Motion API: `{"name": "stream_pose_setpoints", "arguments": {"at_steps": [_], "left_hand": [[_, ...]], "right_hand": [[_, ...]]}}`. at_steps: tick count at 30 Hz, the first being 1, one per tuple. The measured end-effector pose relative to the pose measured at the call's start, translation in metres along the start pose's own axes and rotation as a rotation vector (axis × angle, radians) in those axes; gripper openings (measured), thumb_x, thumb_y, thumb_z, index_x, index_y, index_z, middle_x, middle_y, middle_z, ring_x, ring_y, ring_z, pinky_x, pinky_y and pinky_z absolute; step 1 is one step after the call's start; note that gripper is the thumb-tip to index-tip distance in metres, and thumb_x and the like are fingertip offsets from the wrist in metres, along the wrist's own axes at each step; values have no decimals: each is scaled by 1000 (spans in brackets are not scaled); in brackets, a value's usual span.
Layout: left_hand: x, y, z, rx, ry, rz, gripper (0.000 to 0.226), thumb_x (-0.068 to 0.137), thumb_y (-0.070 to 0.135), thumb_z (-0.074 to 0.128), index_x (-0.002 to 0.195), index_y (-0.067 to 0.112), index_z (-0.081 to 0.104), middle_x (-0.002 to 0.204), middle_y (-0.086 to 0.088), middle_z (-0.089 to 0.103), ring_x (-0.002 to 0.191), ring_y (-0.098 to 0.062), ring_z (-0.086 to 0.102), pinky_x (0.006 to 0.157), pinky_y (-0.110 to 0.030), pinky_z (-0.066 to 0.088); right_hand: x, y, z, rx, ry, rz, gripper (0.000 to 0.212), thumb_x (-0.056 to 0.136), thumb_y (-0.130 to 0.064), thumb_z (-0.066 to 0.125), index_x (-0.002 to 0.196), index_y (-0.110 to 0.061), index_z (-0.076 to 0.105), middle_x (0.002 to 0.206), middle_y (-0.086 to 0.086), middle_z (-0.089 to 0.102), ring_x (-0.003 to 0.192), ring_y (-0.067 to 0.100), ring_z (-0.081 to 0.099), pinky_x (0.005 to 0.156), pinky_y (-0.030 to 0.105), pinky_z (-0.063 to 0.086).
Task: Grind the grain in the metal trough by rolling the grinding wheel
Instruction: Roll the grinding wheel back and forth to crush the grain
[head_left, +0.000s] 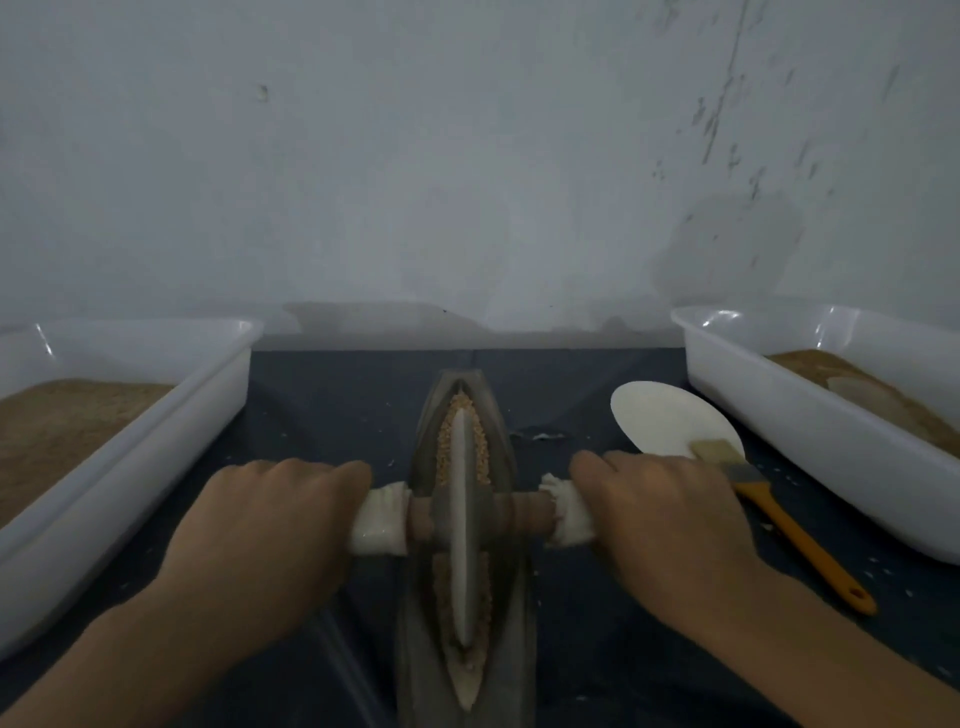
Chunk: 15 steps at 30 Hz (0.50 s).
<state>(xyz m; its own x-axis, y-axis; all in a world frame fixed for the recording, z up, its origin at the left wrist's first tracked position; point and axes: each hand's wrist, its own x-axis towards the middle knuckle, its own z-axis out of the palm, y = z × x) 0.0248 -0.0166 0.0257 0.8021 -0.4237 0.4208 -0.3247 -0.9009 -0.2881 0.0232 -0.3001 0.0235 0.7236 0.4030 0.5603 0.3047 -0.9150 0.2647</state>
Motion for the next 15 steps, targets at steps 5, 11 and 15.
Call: {"name": "stream_pose_setpoints", "arguments": {"at_steps": [5, 11, 15], "left_hand": [[45, -4, 33, 33, -38, -211, 25, 79, 43, 56, 75, 30, 35, 68, 8, 49, 66, -17, 56, 55, -29, 31], [63, -11, 42, 54, -44, -212, 21, 80, 42, 56, 77, 32, 38, 68, 8, 44, 66, -18, 55, 55, -29, 30], [38, -4, 19, 3, -183, -165, 24, 77, 47, 57, 78, 34, 37, 77, 11, 53, 76, -13, 58, 61, -28, 33]], "right_hand": [[40, 3, 36, -69, 51, 63, 35, 42, -1, 77, 60, -14, 49, 48, 4, 47, 38, 25, 44, 44, 25, 21], [65, 5, 43, -69, -40, 75, 31, 52, -7, 82, 66, -14, 54, 54, 4, 54, 43, 24, 51, 43, 26, 26], [27, -1, 19, 9, -6, 8, 41, 41, -13, 87, 66, -17, 55, 51, 0, 51, 39, 20, 47, 41, 26, 25]]}}
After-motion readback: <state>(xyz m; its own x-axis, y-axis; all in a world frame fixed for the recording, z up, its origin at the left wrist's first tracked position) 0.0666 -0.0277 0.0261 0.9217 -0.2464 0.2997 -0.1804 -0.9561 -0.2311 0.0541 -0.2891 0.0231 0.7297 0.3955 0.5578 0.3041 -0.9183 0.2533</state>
